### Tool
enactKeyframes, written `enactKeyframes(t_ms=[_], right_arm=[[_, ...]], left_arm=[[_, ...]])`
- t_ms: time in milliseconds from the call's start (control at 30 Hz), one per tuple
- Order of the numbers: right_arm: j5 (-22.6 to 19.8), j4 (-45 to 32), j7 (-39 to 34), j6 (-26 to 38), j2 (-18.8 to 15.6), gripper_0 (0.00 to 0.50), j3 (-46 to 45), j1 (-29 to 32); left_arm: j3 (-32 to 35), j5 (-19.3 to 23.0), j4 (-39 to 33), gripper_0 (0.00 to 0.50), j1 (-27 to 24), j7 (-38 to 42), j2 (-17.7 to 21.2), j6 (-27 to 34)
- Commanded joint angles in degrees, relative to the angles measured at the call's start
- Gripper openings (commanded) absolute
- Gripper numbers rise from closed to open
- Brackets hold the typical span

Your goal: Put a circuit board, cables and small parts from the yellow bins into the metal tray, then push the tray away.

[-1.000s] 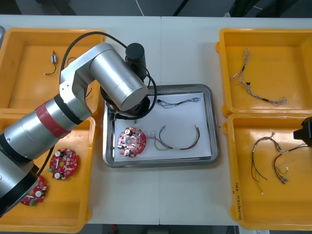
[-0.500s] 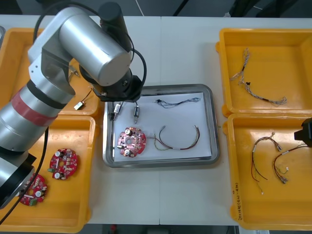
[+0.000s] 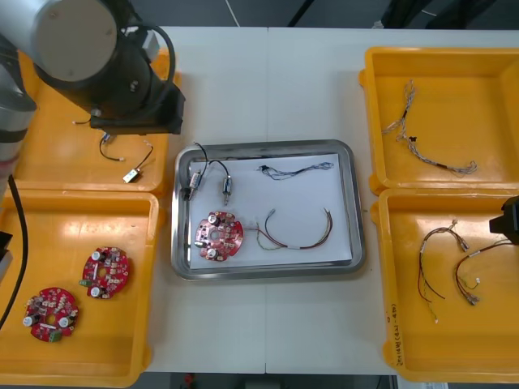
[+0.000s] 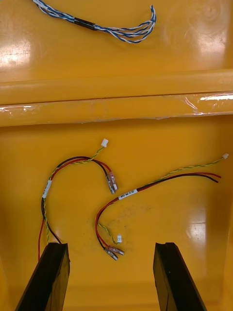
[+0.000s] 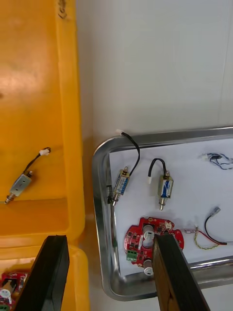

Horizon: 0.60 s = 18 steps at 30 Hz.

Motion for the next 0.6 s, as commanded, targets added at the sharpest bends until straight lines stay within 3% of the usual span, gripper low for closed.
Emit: enactKeyframes(t_ms=[33, 333, 600], right_arm=[[-0.06, -1.99, -0.09, 0.19, -0.23, 0.500, -0.12, 0.88], [-1.55, -5.24, 0.26, 0.19, -1.28, 0.500, -0.03, 0.88], [-10.43, -7.18, -0.27, 0.19, -6.29, 0.500, 4.10, -1.15]], left_arm=[[5.83, 1.57, -4.20, 0.500, 0.56, -5.36, 3.66, 0.47], [12.25, 5.44, -7.72, 0.500, 6.45, -6.86, 7.62, 0.47], [18.22, 9.48, -11.58, 0.500, 11.72, -8.79, 12.72, 0.47]])
